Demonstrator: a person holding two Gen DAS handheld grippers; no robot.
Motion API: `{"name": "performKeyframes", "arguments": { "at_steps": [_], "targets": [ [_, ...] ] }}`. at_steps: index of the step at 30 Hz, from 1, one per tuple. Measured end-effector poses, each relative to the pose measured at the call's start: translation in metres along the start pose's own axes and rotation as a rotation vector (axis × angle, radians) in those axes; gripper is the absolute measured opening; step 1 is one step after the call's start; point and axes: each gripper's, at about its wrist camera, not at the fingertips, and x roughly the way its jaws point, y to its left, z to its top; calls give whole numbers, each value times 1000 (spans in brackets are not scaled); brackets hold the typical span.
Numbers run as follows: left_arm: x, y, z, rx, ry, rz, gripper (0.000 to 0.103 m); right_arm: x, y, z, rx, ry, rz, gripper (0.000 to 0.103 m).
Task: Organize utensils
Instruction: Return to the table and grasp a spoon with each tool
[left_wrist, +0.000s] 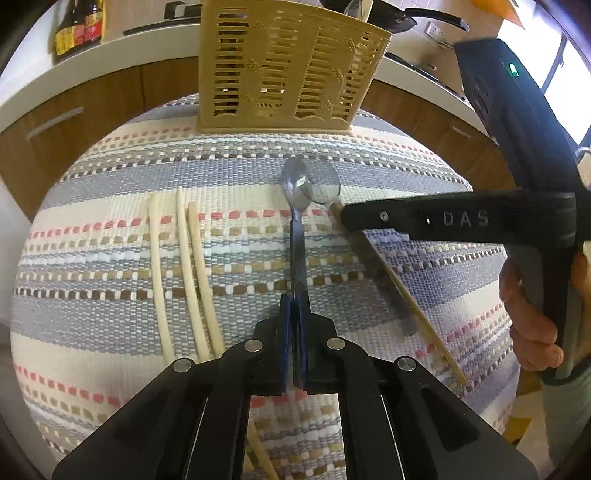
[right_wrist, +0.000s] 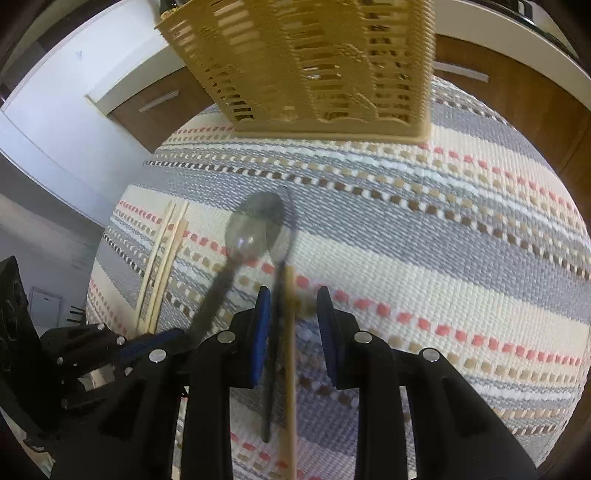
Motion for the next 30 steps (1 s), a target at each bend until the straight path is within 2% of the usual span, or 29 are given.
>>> {"name": "performKeyframes", "arguments": {
  "at_steps": [2,4,6,7,10,11,13,15,17,20,23,27,30],
  "targets": [
    [-3,0,1,21,-6,10,5,2,5,3,-13,0,-4,23],
    [-3,-1,6,24,-11,14,21,7,12,6,-40,-3,-29,23],
    [-2,-3,18,40,-28,23,32,13,15,10,-53,5,-50,23],
    [3,-5,24,49,-25,24,32,14,17,11,-57,3,-56,23],
    [17,-10,39,68,6,44,32,17,23,13,-85,10,-90,22],
    [21,-10,42,72,19,55,31,18,25,13,-102,12,-121,12],
    [30,-11,48,75,38,71,27,17,24,12,-115,-1,-134,6],
    [35,-13,51,86,32,73,27,13,19,11,-101,-16,-98,2],
    [36,-16,54,89,34,82,26,6,11,10,-76,-38,-79,1],
    [41,-18,59,89,31,128,10,1,0,9,-61,-36,-75,2],
    [47,-22,63,100,29,140,10,-3,-11,6,-48,-29,-83,2],
    [47,-18,62,63,10,112,10,-9,-23,3,-53,-22,-96,2],
    [45,-16,60,77,7,106,10,-13,-30,2,-50,-26,-128,3]
  ]
}}
